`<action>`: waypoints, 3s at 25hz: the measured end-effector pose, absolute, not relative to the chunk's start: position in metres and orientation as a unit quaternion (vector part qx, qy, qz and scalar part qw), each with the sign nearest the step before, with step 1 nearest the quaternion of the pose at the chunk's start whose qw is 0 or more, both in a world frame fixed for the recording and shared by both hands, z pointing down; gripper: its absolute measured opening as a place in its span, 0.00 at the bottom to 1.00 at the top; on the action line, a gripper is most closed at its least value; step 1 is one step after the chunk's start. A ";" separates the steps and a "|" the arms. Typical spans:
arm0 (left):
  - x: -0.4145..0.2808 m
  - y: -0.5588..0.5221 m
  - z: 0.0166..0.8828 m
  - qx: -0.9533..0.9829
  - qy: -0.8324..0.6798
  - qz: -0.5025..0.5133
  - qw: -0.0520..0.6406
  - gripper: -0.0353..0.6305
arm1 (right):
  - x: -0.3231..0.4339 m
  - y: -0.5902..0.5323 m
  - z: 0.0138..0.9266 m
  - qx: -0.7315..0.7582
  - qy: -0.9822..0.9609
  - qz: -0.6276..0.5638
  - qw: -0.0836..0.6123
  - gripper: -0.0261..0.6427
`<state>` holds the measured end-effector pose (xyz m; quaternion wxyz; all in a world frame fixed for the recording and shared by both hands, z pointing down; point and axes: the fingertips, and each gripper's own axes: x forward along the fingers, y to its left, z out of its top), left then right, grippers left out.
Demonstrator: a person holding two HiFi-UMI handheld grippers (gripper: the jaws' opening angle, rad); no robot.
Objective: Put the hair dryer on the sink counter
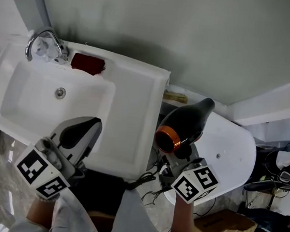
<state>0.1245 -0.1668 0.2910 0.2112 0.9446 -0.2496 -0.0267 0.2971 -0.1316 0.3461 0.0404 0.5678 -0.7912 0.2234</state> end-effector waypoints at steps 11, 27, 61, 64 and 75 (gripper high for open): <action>0.121 -0.167 0.300 0.932 -0.287 -0.021 0.219 0.06 | 0.291 -0.162 0.389 0.513 -0.815 0.248 0.104 0.28; 0.130 -0.161 0.303 0.933 -0.282 -0.021 0.224 0.06 | 0.285 -0.153 0.366 0.493 -0.825 0.258 0.092 0.28; 0.120 -0.159 0.299 0.926 -0.312 -0.027 0.212 0.06 | 0.296 -0.189 0.387 0.474 -0.843 0.175 0.186 0.28; 0.115 -0.161 0.299 0.921 -0.325 -0.029 0.211 0.06 | 0.291 -0.200 0.399 0.459 -0.847 0.156 0.217 0.28; 0.104 -0.169 0.308 0.907 -0.361 -0.025 0.217 0.06 | 0.278 -0.238 0.450 0.396 -0.852 0.114 0.325 0.28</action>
